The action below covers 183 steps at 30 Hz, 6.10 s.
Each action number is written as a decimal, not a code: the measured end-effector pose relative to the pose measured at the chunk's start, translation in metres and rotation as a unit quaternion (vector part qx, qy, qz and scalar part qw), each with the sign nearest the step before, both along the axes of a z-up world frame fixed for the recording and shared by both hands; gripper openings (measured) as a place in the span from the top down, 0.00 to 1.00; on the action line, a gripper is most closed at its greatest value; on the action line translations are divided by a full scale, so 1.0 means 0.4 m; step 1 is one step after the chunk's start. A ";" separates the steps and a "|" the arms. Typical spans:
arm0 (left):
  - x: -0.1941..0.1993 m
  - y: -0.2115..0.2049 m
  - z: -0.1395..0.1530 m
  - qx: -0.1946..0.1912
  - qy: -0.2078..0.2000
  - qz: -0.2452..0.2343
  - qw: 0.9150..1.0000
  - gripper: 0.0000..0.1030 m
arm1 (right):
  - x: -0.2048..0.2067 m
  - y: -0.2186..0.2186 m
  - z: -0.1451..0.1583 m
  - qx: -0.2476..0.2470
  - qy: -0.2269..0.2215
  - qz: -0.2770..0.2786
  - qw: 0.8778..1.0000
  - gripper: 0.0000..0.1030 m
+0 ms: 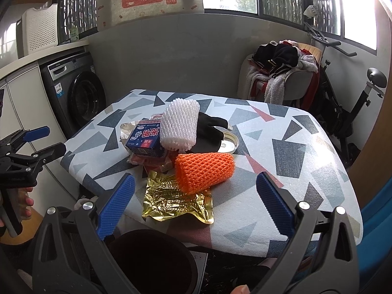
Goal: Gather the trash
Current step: 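Grasp the orange foam net with the right gripper while the left gripper approaches the milk carton, then grasp the blue milk carton with the left gripper while the right gripper holds the orange net, then lower the orange net into the brown bin and open the right gripper, then release the milk carton into the bin with the left gripper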
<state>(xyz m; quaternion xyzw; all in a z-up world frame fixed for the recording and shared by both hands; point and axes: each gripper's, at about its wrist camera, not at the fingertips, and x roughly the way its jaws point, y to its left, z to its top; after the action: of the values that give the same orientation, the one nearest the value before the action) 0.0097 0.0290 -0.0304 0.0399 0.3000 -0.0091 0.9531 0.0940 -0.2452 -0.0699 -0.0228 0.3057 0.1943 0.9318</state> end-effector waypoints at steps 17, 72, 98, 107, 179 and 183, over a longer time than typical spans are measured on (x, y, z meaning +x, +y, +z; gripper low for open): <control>0.060 0.030 -0.084 -0.045 0.030 0.003 0.999 0.05 | 0.104 0.025 -0.109 0.008 0.034 -0.024 0.999 0.05; 0.456 -0.024 -0.159 -0.047 0.112 -0.041 0.992 0.23 | 0.180 -0.034 -0.142 0.057 -0.001 -0.050 0.997 0.79; 0.128 -0.080 -0.050 -0.063 0.050 -0.095 0.992 0.23 | 0.017 -0.025 -0.063 0.090 0.020 -0.001 0.996 0.79; 0.021 -0.083 -0.068 -0.077 0.042 -0.101 0.991 0.23 | -0.049 -0.052 -0.097 0.136 0.109 0.018 0.985 0.79; -0.056 -0.118 -0.317 -0.027 0.119 -0.172 0.977 0.07 | -0.111 0.023 -0.263 -0.041 0.018 0.064 0.997 0.06; -0.057 -0.111 -0.319 -0.027 0.117 -0.163 0.979 0.07 | -0.110 0.024 -0.265 -0.040 0.020 0.064 0.997 0.06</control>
<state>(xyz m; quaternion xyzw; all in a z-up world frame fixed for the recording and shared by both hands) -0.0129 -0.0153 -0.1582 0.0611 0.3981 -0.1769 0.8980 0.0500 -0.2358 -0.1759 -0.0761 0.3298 0.2418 0.9094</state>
